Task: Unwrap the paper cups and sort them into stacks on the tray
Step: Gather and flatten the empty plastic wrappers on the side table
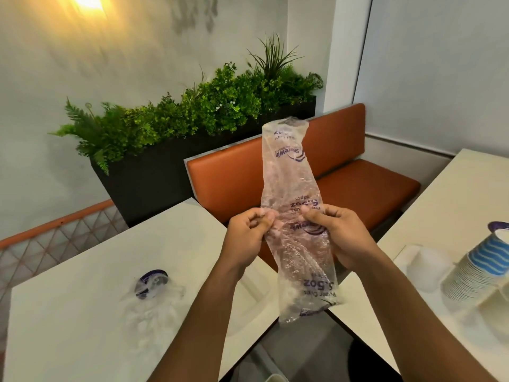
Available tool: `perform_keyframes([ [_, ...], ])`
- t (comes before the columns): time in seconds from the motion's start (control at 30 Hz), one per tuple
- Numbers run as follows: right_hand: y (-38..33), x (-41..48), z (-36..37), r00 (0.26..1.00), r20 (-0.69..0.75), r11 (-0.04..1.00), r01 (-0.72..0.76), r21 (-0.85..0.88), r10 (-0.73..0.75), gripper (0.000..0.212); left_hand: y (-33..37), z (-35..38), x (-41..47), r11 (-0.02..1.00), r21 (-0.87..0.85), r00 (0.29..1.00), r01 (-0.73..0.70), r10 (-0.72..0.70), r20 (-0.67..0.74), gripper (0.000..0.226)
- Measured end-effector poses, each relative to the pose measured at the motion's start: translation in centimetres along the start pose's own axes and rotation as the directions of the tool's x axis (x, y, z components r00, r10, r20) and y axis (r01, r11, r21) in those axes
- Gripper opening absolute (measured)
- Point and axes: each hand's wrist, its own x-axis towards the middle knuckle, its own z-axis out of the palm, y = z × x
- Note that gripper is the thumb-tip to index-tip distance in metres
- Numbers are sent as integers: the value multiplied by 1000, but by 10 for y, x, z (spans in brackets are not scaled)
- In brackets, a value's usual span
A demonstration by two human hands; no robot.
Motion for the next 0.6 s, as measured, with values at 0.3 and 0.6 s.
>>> perform_keyframes([
  [0.3,8,12,-29,985,169,998,29,-55,-20,30,7,12,-1,997,-75,990,0,11,142,33],
  [0.6,19,22,-58,983,153,994,-94,-58,102,23,-10,24,-3,999,43,992,-12,6,129,34],
])
